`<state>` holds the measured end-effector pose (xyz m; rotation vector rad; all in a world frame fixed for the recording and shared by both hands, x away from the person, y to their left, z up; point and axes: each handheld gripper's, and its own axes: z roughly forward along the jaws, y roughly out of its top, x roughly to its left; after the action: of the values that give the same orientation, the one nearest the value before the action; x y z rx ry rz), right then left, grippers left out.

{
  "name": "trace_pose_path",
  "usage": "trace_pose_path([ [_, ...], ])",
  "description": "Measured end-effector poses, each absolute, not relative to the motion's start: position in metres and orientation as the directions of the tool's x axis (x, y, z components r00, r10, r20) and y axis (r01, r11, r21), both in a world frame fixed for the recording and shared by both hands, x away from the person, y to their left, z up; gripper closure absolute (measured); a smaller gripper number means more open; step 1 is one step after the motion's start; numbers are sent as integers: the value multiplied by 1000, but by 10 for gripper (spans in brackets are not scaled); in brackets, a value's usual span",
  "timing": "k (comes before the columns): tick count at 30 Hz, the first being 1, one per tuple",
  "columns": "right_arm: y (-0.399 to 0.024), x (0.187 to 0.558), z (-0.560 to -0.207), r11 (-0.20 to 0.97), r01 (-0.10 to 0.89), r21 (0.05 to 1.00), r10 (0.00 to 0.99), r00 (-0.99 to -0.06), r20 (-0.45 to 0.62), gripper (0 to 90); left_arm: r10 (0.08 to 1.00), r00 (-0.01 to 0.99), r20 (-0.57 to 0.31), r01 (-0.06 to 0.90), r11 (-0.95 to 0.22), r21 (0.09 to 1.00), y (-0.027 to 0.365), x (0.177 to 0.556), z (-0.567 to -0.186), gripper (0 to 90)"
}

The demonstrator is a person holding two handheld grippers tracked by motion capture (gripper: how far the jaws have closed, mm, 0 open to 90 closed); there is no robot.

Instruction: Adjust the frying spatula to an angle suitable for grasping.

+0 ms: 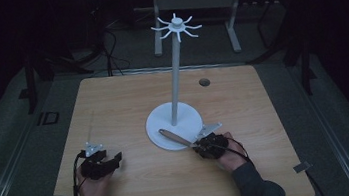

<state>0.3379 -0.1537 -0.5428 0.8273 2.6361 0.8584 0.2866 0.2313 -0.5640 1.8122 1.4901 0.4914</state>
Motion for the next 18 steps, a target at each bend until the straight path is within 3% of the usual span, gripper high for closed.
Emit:
trace_pose_path([
  [7,-158,335,-544,699,420,579,581,-805,-118,772,955,255,-150,673,-64,736,232,286,-563,358],
  [18,-197,326,-545,682,461,567,616,-781,-106,774,956,255,-148,677,-67,733,231,286,-564,358],
])
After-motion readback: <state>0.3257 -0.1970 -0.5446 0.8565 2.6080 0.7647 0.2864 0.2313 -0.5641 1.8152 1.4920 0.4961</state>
